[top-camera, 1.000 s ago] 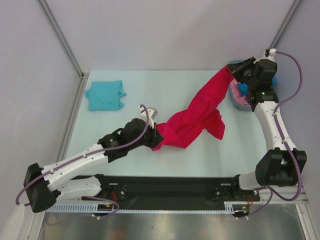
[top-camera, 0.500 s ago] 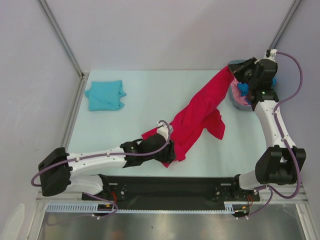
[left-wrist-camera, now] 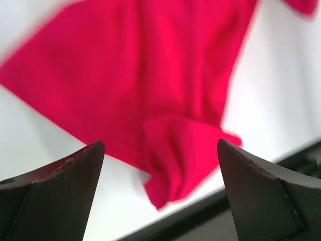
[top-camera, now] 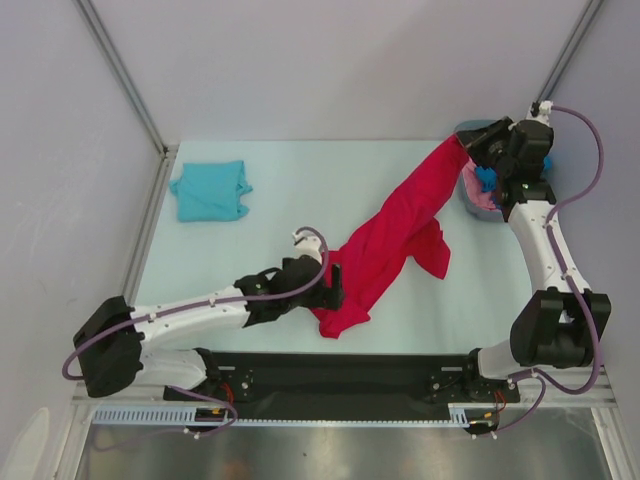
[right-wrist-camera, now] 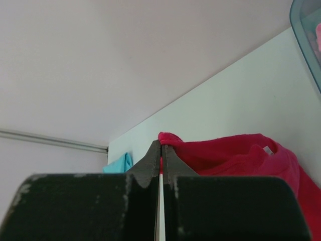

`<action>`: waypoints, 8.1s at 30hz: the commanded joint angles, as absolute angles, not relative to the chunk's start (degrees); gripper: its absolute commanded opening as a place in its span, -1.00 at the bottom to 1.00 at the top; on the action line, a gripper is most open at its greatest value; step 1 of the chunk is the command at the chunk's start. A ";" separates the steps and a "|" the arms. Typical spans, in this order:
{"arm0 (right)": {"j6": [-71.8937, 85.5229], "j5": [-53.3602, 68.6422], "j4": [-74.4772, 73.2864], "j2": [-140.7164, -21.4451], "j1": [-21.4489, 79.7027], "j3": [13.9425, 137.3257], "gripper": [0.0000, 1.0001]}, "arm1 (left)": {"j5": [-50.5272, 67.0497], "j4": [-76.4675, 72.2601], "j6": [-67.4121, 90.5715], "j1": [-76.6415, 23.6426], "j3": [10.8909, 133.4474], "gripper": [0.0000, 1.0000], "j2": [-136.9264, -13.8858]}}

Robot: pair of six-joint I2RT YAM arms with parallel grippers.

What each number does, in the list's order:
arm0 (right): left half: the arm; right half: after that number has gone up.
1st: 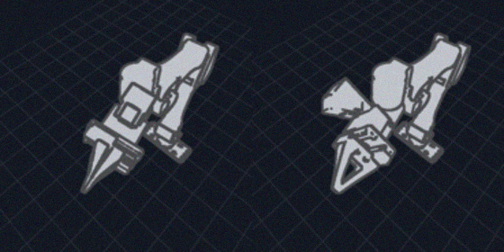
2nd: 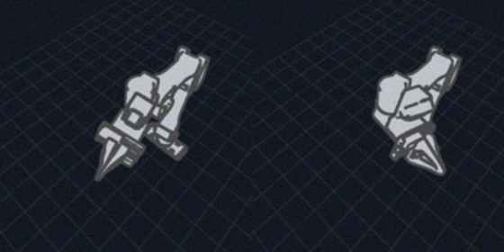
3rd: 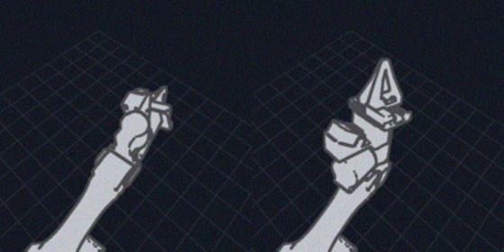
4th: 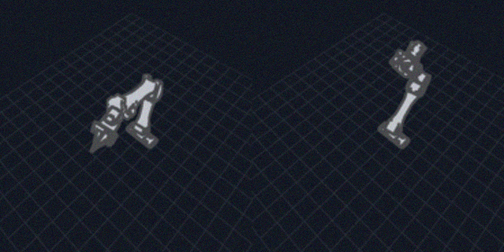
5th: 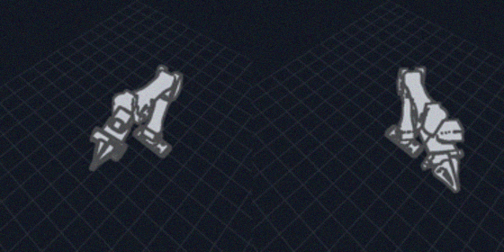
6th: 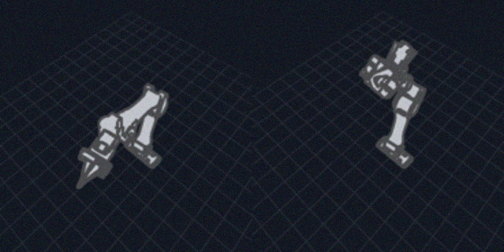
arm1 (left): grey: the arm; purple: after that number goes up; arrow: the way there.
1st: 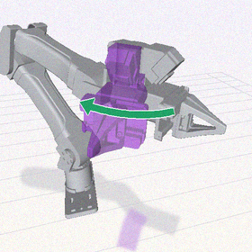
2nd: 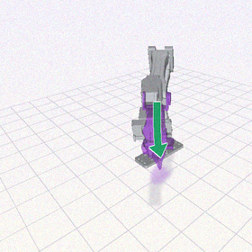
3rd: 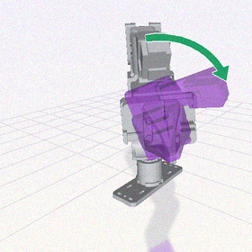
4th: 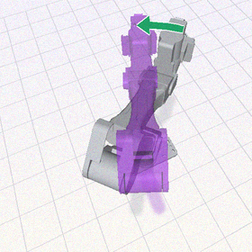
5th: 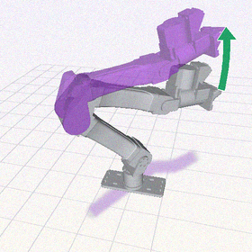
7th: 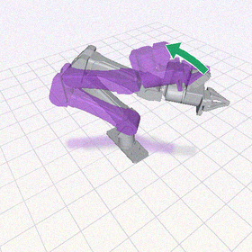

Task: Fold and stack the t-shirts
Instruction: Flatten the tshirt out

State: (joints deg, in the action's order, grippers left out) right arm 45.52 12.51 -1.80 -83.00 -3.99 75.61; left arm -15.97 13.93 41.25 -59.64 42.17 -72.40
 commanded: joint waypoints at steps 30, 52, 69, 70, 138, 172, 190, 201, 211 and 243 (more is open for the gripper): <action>47.90 13.71 3.60 -79.89 -5.54 72.77 -1.00 | -10.99 3.61 41.75 -39.55 34.80 1.00 -81.47; 50.01 15.03 6.41 -74.71 -5.62 67.33 -1.00 | -11.60 2.63 39.02 -36.12 42.10 -0.99 -89.30; 50.45 15.64 4.84 -69.53 -5.71 68.11 -1.00 | -24.95 20.47 33.23 -35.68 62.91 -0.99 -78.05; 49.75 15.82 4.49 -69.00 -5.71 69.07 -1.00 | -25.40 21.35 32.00 -35.68 66.41 -0.99 -76.31; 43.85 19.16 0.35 -54.25 -3.78 79.99 -1.00 | -30.84 29.17 23.20 -40.77 86.40 -1.00 -57.85; 46.23 19.95 12.04 -85.41 -2.29 80.15 -1.00 | -28.74 20.92 15.82 -26.19 100.45 -0.99 -96.13; 43.07 23.55 7.38 -117.24 -0.18 103.80 -0.62 | -26.28 22.50 15.38 -21.80 116.90 0.47 -117.33; 40.09 16.71 1.42 -109.88 1.48 100.90 0.27 | -25.84 26.19 20.03 -22.49 110.40 1.00 -112.77; 40.16 4.93 -4.93 -80.97 7.64 72.40 0.25 | -28.39 26.64 27.23 -29.09 83.53 1.00 -90.92; 48.78 2.73 -24.78 -30.85 0.88 25.40 0.23 | -2.72 -1.58 47.55 -12.93 28.57 0.96 -72.51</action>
